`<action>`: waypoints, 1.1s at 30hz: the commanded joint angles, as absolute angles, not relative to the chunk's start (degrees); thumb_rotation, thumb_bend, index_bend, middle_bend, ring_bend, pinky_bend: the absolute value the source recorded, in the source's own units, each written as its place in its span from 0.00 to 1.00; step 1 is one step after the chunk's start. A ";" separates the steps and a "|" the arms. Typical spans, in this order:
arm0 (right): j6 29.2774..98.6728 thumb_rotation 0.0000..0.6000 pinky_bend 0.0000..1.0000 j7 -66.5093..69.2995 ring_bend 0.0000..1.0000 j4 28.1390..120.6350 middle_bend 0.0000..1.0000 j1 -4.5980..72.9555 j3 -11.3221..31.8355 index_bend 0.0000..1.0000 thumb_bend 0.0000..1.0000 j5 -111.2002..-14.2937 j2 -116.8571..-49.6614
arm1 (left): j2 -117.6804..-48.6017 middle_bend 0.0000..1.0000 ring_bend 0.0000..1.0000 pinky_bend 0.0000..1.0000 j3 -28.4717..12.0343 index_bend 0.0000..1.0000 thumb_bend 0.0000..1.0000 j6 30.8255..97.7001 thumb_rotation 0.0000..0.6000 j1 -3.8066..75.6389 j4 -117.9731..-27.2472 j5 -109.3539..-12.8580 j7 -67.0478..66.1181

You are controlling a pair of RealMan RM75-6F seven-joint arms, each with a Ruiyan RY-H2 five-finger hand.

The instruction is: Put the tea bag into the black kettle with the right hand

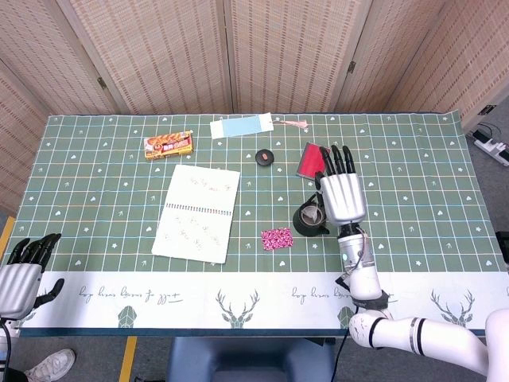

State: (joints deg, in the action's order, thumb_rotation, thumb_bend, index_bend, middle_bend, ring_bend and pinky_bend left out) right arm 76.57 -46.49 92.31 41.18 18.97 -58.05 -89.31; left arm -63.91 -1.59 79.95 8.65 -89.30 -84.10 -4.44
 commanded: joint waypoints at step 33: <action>75.39 1.00 0.00 -41.35 0.00 91.00 0.12 32.35 2.22 0.67 0.44 -73.38 -86.04 | -64.21 0.07 0.11 0.08 -2.29 0.00 0.33 79.11 1.00 8.67 -89.64 -81.79 -6.18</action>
